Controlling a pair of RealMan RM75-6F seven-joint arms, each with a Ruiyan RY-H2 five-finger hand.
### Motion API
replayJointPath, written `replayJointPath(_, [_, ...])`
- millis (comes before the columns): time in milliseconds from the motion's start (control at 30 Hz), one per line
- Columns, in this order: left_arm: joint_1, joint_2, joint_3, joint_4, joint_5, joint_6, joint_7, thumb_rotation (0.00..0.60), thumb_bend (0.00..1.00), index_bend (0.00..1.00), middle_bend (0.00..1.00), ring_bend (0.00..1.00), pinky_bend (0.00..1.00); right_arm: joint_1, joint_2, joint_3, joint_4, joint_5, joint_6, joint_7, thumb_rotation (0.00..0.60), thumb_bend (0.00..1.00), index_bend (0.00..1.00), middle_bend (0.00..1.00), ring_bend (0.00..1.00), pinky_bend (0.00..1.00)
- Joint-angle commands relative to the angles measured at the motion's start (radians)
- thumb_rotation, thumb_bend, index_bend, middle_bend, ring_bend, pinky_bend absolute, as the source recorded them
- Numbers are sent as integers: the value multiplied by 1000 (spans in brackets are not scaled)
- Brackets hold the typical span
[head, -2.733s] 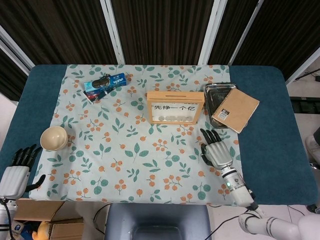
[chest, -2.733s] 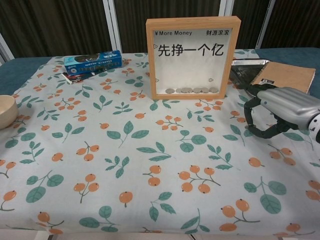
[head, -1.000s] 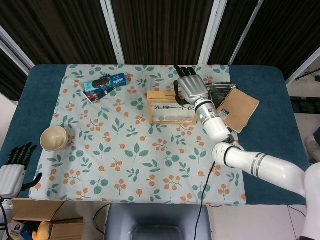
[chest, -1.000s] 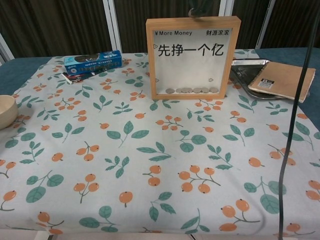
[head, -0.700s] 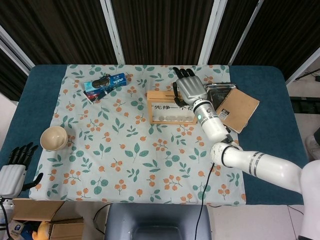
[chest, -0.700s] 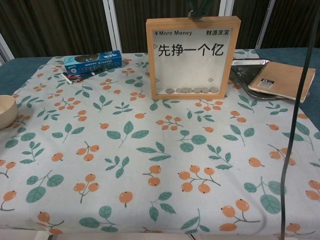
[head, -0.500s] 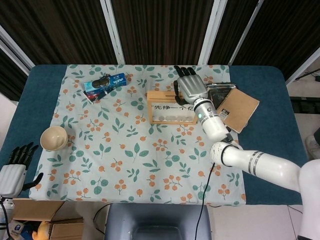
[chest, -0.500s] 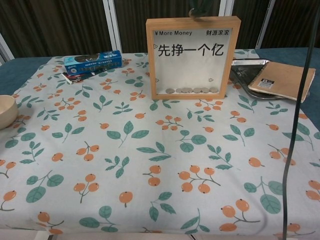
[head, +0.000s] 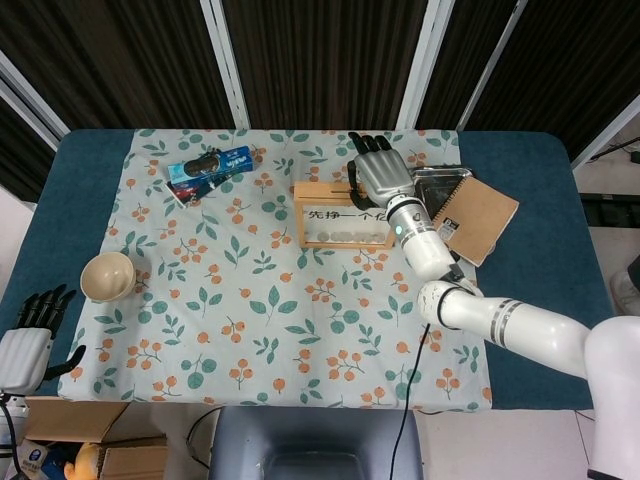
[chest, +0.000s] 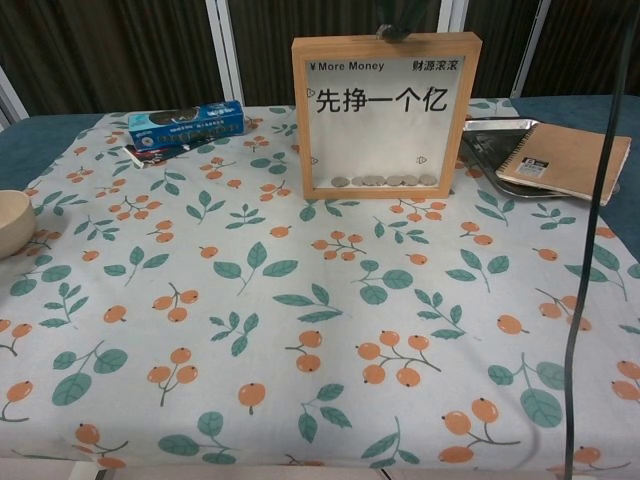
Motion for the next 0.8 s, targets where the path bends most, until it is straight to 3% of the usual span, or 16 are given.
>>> replayJointPath(33, [-1,-1,0,0,0,-1,1,578,299,0,0,0,0,-10,13,3,-10,-26,-9,28,600,471,91,65,0,0])
replayJointPath(67, [-1,-1,0,0,0,-1,1,575,299,0,0,0,0,-15,19,7,-17,-38,-12,43,600,429,15,44,0,0])
replayJointPath(100, [-1,-1,0,0,0,-2,2,574,299,0,0,0,0,-21,26,10,-24,-50,-13,56,600,402,0,22,0,0])
replayJointPath(267, [-1,-1,1,-1,2,-1,4,579,298,0,0,0,0,-39,47,20,-47,-77,3,82,600,378,0,1,0,0])
replayJointPath(367, [-2,-1,-1,-4,1,0,6,575,299,0,0,0,0,-102,121,22,-152,-161,75,122,600,371,0,0,0,0])
replayJointPath(400, [-2,-1,-2,-6,2,2,5,573,298,0,0,0,0,-161,170,3,-230,-241,165,128,600,369,0,0,0,0])
replayJointPath(433, [-3,-2,-3,-7,4,4,4,575,299,0,0,0,0,-277,235,-55,-356,-386,327,137,600,368,0,0,0,0])
replayJointPath(533, [-5,-4,-4,-8,12,14,4,578,298,0,0,0,0,-504,268,-187,-458,-636,620,186,600,355,0,0,0,0])
replayJointPath(667, [-5,-4,-9,-12,22,34,12,579,298,0,0,0,0,-746,211,-330,-406,-760,836,251,600,330,0,0,0,0])
replayJointPath(800, [-3,-4,-15,-19,27,54,22,575,299,0,0,0,0,-900,127,-389,-286,-782,908,324,600,323,0,0,0,0])
